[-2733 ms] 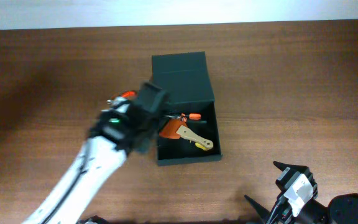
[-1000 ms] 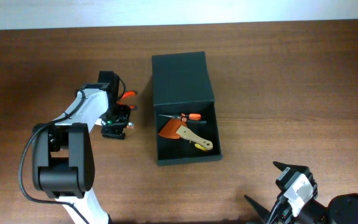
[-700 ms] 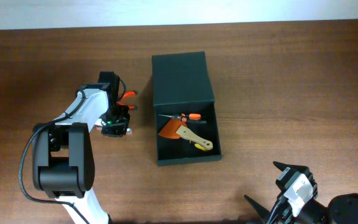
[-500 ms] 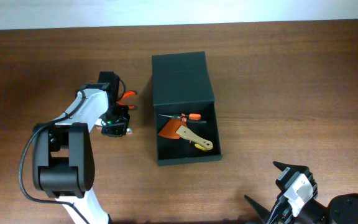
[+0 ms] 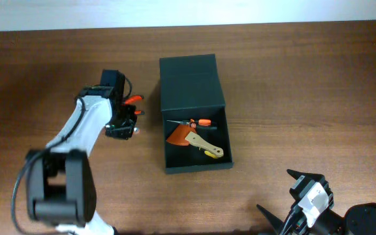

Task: Pack container
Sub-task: 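Carry the socket bit strip into the green box and release it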

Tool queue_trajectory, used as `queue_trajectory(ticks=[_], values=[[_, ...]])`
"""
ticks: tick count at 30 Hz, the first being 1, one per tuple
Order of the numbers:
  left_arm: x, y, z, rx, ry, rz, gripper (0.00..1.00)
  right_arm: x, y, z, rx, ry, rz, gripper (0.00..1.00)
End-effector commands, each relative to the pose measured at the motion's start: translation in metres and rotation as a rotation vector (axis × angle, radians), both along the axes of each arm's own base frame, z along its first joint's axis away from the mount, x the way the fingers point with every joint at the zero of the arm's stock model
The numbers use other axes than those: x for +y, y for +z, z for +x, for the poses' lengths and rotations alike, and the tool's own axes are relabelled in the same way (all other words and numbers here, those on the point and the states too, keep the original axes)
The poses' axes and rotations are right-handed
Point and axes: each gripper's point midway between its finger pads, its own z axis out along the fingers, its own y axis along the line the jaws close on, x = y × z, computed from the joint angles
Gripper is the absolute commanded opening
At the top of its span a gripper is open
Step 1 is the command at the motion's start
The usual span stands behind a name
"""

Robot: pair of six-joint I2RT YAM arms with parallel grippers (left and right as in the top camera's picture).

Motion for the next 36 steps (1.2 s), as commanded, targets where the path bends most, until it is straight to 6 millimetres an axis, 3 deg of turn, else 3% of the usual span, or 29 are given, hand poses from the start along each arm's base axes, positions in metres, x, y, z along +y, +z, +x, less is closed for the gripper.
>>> queue_trajectory(ticks=[1, 7, 12, 17, 25, 34, 35, 36], values=[[-0.019, 0.037, 0.000, -0.110, -0.069, -0.010, 0.10, -0.001, 0.002, 0.000, -0.010, -0.008, 0.006, 0.99], [-0.085, 0.071, -0.014, -0.219, -0.236, -0.050, 0.09, -0.001, 0.002, 0.000, -0.010, -0.008, 0.006, 0.99], [-0.150, 0.073, -0.034, -0.226, -0.275, -0.122, 0.09, -0.001, 0.002, 0.000, -0.010, -0.008, 0.006, 0.99], [-0.196, 0.073, -0.046, -0.243, -0.295, -0.186, 0.10, -0.001, 0.002, 0.000, -0.010, -0.008, 0.006, 0.99], [-0.213, 0.056, -0.059, -0.182, -0.312, -0.197, 0.10, -0.001, 0.002, 0.000, -0.010, -0.008, 0.006, 0.99], [-0.216, 0.010, -0.067, -0.036, -0.308, -0.178, 0.10, -0.001, 0.002, 0.000, -0.010, -0.008, 0.006, 0.99], [-0.216, 0.006, -0.068, -0.026, -0.307, -0.175, 0.11, -0.001, 0.002, 0.000, -0.010, -0.008, 0.006, 0.99], [-0.216, 0.002, -0.068, -0.016, -0.307, -0.174, 0.20, -0.001, 0.002, 0.000, -0.010, -0.008, 0.006, 0.99]])
